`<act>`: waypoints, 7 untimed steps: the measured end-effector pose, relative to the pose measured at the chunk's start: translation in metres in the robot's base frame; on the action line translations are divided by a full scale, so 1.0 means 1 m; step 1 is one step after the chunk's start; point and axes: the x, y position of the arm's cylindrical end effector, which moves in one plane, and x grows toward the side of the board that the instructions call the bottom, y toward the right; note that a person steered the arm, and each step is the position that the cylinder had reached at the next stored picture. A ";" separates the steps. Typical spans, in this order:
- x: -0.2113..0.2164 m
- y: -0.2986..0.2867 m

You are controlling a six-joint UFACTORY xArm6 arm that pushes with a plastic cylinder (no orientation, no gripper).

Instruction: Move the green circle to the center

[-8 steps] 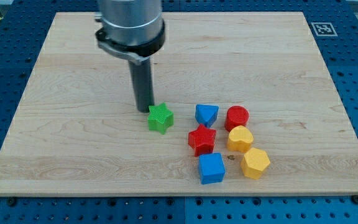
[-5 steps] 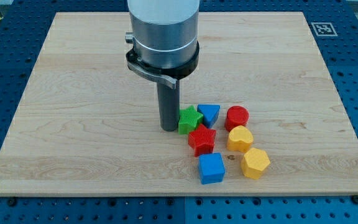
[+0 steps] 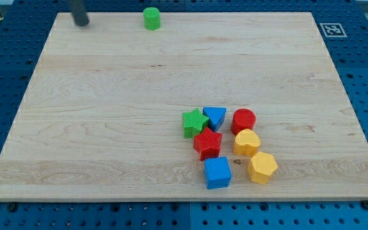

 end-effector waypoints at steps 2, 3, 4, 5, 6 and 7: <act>-0.011 0.036; -0.011 0.090; -0.007 0.140; 0.022 0.148; 0.050 0.166; 0.050 0.204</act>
